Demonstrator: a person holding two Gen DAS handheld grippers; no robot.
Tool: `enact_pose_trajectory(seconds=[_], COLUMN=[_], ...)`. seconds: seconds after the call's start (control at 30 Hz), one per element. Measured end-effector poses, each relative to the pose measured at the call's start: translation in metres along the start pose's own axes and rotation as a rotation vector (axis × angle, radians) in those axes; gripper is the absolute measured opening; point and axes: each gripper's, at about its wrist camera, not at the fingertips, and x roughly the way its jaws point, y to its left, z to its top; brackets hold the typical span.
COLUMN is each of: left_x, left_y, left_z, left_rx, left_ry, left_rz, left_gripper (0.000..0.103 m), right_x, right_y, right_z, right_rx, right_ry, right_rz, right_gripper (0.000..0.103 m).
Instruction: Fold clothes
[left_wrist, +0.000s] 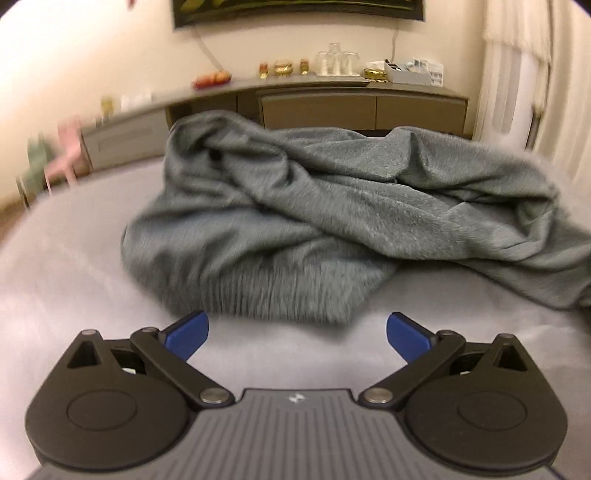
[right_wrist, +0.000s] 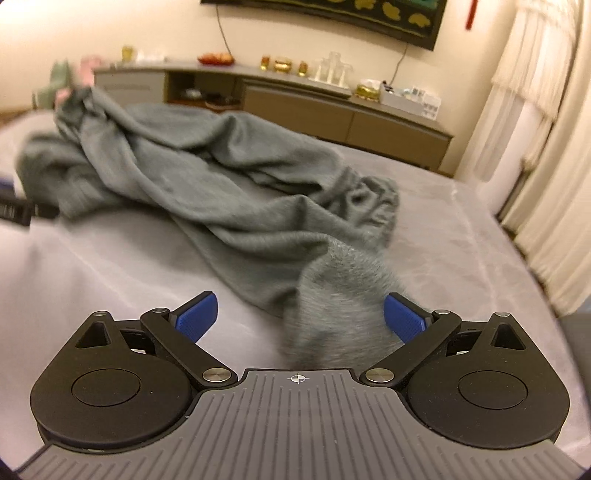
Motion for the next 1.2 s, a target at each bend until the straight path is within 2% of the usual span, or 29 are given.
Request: enact_pose_trajectory(seconds=[0.1,0.17,0.2,0.23,0.27,0.3,0.33,0.37,0.4,0.43,0.5,0.53,0.57,0.63,0.73,0.8,0.87,0.9,0.93,0.97,1.03,1.07,1.1,1.13,1.17,1.2], left_x=[0.022,0.036,0.040,0.043,0.045,0.047,0.048,0.048,0.049,0.048,0.044,0.041,0.038,0.021,-0.017,-0.037,-0.050,-0.049,-0.047,-0.046,-0.054,-0.060,-0.065,-0.069,-0.075,-0.081], left_y=[-0.006,-0.005,-0.003,-0.001,0.002,0.004,0.006,0.007,0.009,0.011,0.024,0.034,0.044,0.076,0.135,0.172,0.204,0.217,0.229,0.241,0.250,0.253,0.256,0.256,0.253,0.251], left_z=[0.005,0.004,0.004,0.003,0.003,0.002,0.002,0.002,0.002,0.003,0.011,0.016,0.020,0.025,0.023,0.004,-0.019,-0.032,-0.045,-0.056,-0.063,-0.065,-0.067,-0.066,-0.063,-0.061], left_rx=[0.018,0.006,-0.007,-0.022,-0.037,-0.052,-0.056,-0.053,-0.050,-0.055,-0.060,-0.087,-0.114,-0.185,-0.324,-0.406,-0.471,-0.496,-0.523,-0.565,-0.597,-0.605,-0.613,-0.610,-0.601,-0.590], left_ry=[0.019,0.054,0.060,0.057,0.055,0.052,0.048,0.043,0.039,0.034,0.050,0.060,0.069,0.040,-0.014,0.001,0.039,0.080,0.126,0.159,0.144,0.129,0.113,0.089,0.057,0.024], left_rz=[0.009,0.003,-0.006,-0.017,-0.028,-0.039,-0.047,-0.054,-0.060,-0.069,-0.119,-0.105,-0.091,-0.028,0.078,0.165,0.254,0.270,0.269,0.254,0.234,0.228,0.221,0.223,0.233,0.241], left_gripper=[0.103,0.103,0.103,0.103,0.103,0.103,0.103,0.103,0.099,0.088,0.025,0.025,0.020,0.016,0.016,0.016,0.019,0.020,0.022,0.024,0.027,0.032,0.045,0.053,0.067,0.072], right_x=[0.016,0.028,0.033,0.038,0.042,0.045,0.048,0.051,0.054,0.055,0.051,0.048,0.044,0.035,0.011,-0.002,0.004,0.010,0.016,0.017,-0.001,-0.010,-0.020,-0.030,-0.034,-0.030], right_y=[-0.006,-0.012,-0.015,-0.019,-0.025,-0.031,-0.036,-0.041,-0.046,-0.053,-0.068,-0.077,-0.087,-0.115,-0.155,-0.174,-0.180,-0.179,-0.178,-0.178,-0.183,-0.186,-0.191,-0.195,-0.195,-0.190], right_z=[-0.005,-0.008,-0.008,-0.009,-0.009,-0.008,-0.006,-0.005,-0.004,-0.002,0.004,0.007,0.011,0.018,0.024,0.024,0.019,0.015,0.011,0.008,0.007,0.007,0.007,0.005,0.005,0.008], right_rx=[-0.056,-0.081,-0.080,-0.076,-0.054,-0.024,0.000,0.024,0.054,0.086,0.148,0.180,0.212,0.289,0.407,0.452,0.422,0.389,0.358,0.341,0.381,0.406,0.462,0.521,0.568,0.581], right_ry=[0.025,0.051,0.066,0.081,0.094,0.096,0.105,0.114,0.116,0.114,0.084,0.063,0.042,-0.012,-0.096,-0.120,-0.040,0.018,0.073,0.100,0.036,0.000,-0.054,-0.105,-0.139,-0.146], right_rz=[-0.032,-0.038,-0.018,0.003,0.038,0.077,0.112,0.144,0.164,0.182,0.198,0.198,0.195,0.160,0.125,0.080,0.022,0.030,0.032,-0.002,-0.060,-0.083,-0.068,-0.033,0.008,0.029], right_gripper=[0.097,0.092,0.082,0.065,0.059,0.040,0.014,0.006,0.006,0.003,0.002,0.002,0.002,0.001,0.001,0.001,0.002,0.004,0.008,0.013,0.046,0.053,0.062,0.067,0.068,0.071])
